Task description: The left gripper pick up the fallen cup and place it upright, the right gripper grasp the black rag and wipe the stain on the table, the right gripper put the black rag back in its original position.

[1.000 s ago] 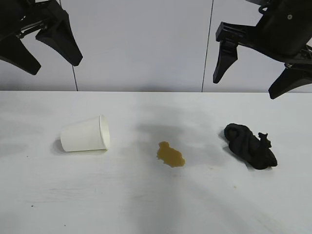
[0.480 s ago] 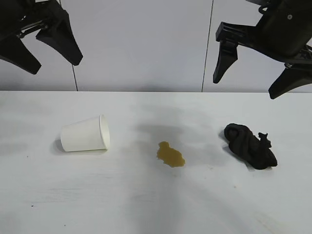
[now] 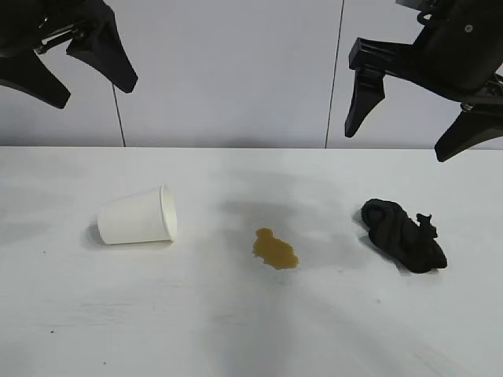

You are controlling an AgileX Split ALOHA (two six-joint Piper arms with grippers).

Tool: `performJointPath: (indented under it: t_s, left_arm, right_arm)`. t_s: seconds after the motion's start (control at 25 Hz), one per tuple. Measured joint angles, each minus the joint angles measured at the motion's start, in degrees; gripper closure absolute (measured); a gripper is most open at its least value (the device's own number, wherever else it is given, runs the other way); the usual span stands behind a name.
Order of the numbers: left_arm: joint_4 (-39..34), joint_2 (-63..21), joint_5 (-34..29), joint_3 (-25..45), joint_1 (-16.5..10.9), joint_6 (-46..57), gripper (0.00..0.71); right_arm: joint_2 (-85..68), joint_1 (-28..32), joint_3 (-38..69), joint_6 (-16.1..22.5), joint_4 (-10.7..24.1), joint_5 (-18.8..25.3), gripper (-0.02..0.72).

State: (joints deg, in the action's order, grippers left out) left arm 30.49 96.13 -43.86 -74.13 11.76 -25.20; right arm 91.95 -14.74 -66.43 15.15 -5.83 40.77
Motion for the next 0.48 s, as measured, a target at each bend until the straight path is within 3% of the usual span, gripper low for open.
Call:
performJointPath:
  t_s: [0.32, 0.48]
  left_arm:
    - [2.5, 0.0, 0.9, -0.1, 0.0, -0.9, 0.016]
    - [-1.4, 1.6, -3.6, -0.9, 1.1, -9.9, 0.016]
  right_arm:
    - [0.0, 0.0, 0.0, 0.0, 0.1, 0.1, 0.009]
    - [0.0, 0.0, 0.0, 0.0, 0.1, 0.6, 0.009]
